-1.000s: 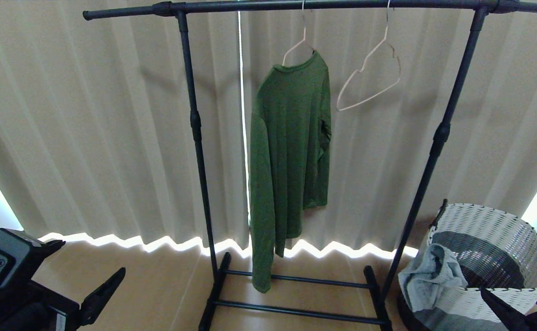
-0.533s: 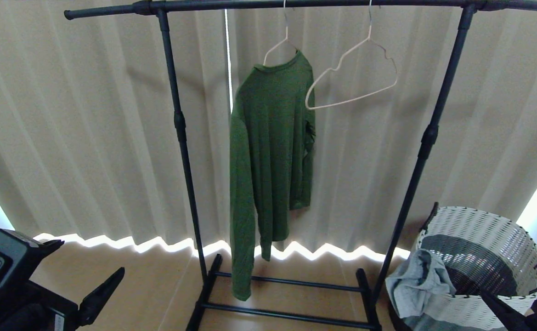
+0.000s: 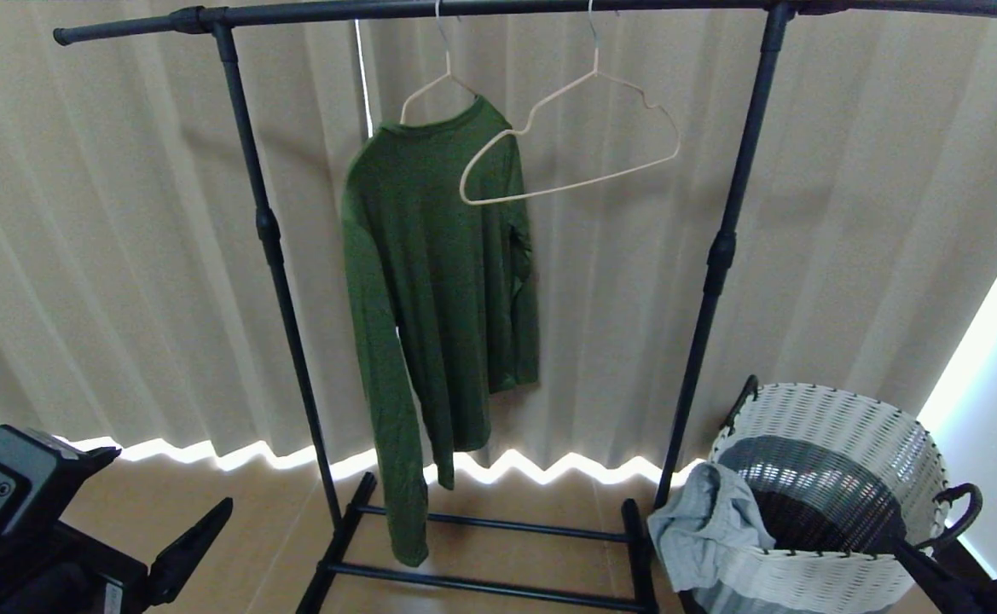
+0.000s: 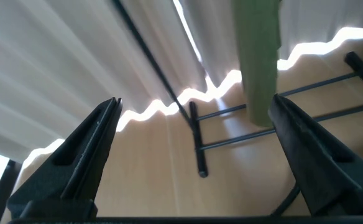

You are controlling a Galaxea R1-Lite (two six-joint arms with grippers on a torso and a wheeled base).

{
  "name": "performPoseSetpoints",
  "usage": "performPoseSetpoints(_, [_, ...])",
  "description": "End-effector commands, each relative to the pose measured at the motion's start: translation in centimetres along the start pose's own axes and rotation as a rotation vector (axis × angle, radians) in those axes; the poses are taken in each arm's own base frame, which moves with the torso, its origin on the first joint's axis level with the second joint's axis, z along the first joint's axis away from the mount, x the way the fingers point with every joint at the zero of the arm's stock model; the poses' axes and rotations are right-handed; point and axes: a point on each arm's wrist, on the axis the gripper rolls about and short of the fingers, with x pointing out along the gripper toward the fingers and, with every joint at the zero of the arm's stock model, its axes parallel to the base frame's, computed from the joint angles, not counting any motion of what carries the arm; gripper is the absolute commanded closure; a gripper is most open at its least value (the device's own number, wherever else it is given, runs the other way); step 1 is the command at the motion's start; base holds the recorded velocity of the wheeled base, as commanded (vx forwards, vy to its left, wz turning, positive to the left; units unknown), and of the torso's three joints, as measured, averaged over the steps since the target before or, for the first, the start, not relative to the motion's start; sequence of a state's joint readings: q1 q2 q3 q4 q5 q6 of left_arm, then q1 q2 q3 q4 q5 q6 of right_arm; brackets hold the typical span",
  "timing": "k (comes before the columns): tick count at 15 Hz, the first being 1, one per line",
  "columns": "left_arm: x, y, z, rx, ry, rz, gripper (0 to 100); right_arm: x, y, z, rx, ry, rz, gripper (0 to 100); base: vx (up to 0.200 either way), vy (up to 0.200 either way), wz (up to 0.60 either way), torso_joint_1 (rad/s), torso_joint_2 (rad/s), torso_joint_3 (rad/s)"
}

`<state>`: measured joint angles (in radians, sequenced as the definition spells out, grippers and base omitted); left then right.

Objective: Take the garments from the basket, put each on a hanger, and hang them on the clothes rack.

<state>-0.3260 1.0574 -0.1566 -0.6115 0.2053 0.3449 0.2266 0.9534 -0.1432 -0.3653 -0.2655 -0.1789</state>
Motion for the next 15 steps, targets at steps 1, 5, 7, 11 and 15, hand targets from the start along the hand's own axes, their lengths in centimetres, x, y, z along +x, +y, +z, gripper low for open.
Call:
performPoseSetpoints(1, [-0.04,-0.01,-0.03,0.0,-0.001,0.0,0,0.03,0.02,-0.02,-0.002,0.003,0.001,0,0.0,0.0,0.0,0.0,0.0,0.0])
performPoseSetpoints(5, [-0.02,-0.09,-0.23,0.001,0.009,-0.004,0,0.01,0.01,-0.02,-0.001,0.001,0.001,0,0.0,0.0,0.0,0.0,0.0,0.0])
performPoseSetpoints(7, [-0.03,-0.13,-0.37,0.002,0.014,-0.006,0,0.01,0.01,-0.02,-0.001,0.001,0.001,0,0.0,0.0,0.0,0.0,0.0,0.0])
performPoseSetpoints(11, [0.03,-0.19,-0.48,0.001,0.022,-0.008,0,-0.01,0.01,-0.07,-0.003,0.003,0.001,0,0.0,0.0,0.0,0.0,0.0,0.0])
performPoseSetpoints(15, [-0.03,-0.2,-0.5,0.001,0.02,-0.009,0,-0.01,0.03,-0.13,-0.004,0.006,0.002,0,0.0,0.0,0.0,0.0,0.0,0.0])
